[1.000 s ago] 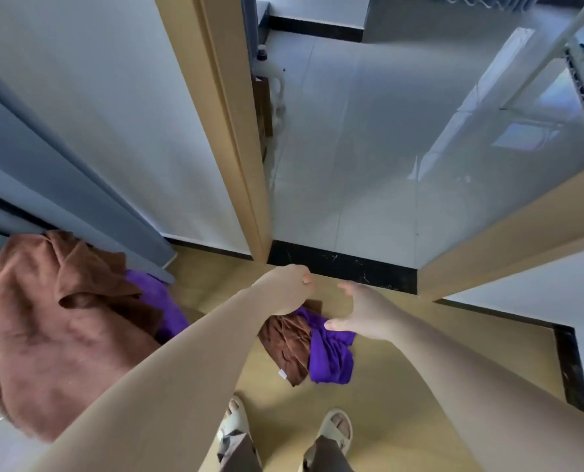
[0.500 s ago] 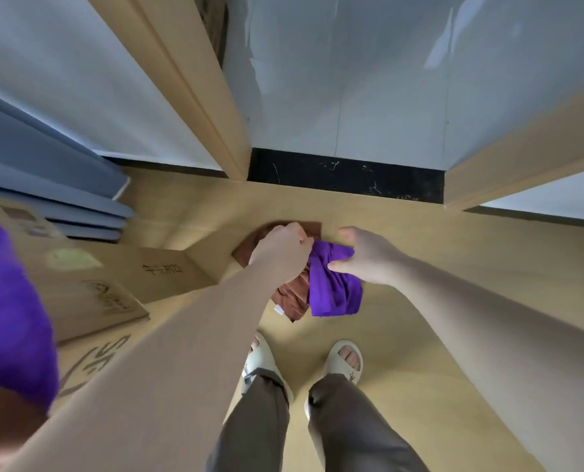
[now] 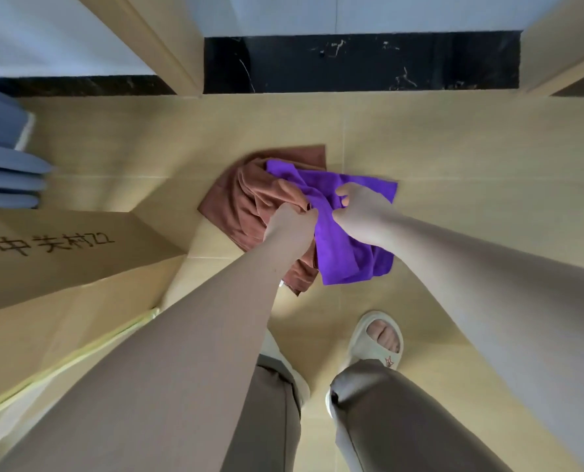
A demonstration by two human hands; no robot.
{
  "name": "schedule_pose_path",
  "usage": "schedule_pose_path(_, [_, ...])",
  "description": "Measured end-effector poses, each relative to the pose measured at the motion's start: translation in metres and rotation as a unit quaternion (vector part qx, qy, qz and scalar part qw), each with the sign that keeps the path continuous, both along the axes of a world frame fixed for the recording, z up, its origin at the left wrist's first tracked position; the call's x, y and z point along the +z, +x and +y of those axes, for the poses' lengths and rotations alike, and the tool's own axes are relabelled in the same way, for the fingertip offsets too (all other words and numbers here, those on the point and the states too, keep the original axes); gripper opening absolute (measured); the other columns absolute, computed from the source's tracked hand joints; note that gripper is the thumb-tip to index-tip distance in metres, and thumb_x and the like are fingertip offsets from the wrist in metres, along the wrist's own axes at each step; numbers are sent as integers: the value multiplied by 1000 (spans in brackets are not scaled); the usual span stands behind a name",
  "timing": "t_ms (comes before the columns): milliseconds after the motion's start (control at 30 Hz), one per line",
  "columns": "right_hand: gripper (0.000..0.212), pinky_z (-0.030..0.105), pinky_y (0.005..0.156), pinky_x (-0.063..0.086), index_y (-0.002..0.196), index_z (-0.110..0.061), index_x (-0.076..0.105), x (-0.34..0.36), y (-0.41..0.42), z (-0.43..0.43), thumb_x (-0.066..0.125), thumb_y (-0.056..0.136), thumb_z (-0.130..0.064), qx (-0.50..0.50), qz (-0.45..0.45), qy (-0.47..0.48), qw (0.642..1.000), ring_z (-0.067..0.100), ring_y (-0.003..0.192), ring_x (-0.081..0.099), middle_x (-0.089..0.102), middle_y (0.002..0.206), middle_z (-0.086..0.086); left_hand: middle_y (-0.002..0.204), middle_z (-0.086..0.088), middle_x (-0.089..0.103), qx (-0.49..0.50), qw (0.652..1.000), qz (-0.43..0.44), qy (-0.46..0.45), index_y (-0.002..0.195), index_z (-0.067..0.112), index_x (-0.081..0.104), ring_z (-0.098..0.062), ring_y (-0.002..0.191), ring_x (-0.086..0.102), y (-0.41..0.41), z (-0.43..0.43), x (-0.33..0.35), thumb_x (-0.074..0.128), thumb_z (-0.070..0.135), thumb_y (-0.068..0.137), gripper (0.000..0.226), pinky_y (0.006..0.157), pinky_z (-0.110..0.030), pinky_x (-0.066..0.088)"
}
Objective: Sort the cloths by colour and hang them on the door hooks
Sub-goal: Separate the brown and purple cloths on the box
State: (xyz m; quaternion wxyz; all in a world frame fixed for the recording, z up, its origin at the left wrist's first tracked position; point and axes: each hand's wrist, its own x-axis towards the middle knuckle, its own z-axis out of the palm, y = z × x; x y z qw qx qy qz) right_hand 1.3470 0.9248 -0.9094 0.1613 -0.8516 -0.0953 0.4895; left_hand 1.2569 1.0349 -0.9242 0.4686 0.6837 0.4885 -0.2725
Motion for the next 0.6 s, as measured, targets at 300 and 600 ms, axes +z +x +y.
schedule_pose_path(300, [57, 37, 107, 37, 142, -13, 52, -100, -7, 19, 38, 104, -53, -233, 83, 62, 967, 25, 127, 50, 55, 131, 2, 91, -8, 73, 169, 984, -9, -49, 119, 17, 68, -28, 89, 71, -2, 1, -95, 64, 62, 80, 59, 82, -36, 55])
schedule_pose_path(600, [78, 41, 124, 22, 150, -21, 50, -115, -29, 35, 33, 97, -75, -314, 194, 99, 924, 19, 145, 40, 46, 157, 0, 91, -1, 70, 123, 990, -30, -61, 124, 23, 68, -23, 86, 69, -15, 8, -105, 69, 53, 83, 51, 75, -29, 55])
